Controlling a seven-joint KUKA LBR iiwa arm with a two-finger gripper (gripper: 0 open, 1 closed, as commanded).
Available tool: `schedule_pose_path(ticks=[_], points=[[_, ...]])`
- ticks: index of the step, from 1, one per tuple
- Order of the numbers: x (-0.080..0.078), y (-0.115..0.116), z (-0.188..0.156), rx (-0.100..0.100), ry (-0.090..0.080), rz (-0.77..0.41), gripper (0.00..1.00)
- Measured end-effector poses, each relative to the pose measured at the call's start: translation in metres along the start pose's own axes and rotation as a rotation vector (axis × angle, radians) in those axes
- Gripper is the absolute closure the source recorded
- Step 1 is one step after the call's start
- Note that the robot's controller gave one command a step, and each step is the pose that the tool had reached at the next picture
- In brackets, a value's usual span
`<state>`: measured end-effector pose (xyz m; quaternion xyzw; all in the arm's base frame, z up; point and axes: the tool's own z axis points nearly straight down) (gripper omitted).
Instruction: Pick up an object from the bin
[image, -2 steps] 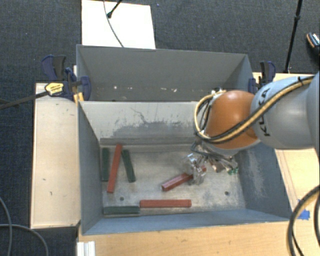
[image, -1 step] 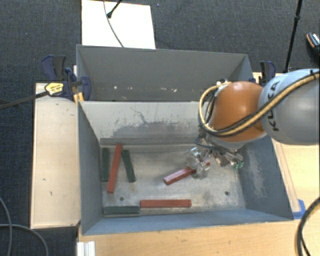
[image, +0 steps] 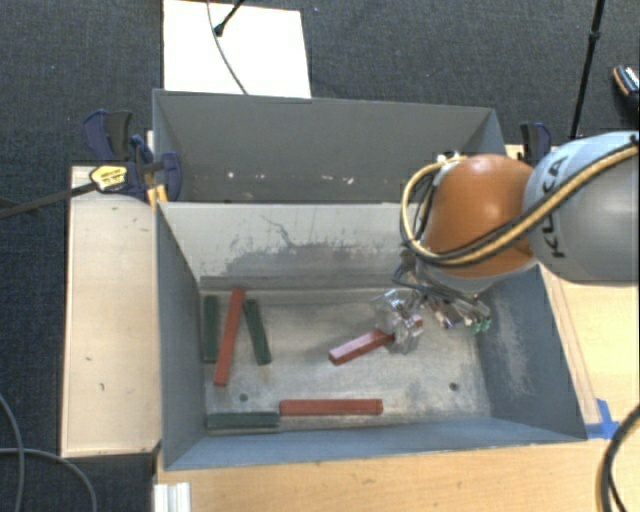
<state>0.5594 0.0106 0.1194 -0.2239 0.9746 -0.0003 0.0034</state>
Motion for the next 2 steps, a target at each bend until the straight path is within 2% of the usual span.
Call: schedule_pose_path(ticks=[2], points=[[-0.004,-0.001,-0.081,0.001,-0.001,0.013,1.0]])
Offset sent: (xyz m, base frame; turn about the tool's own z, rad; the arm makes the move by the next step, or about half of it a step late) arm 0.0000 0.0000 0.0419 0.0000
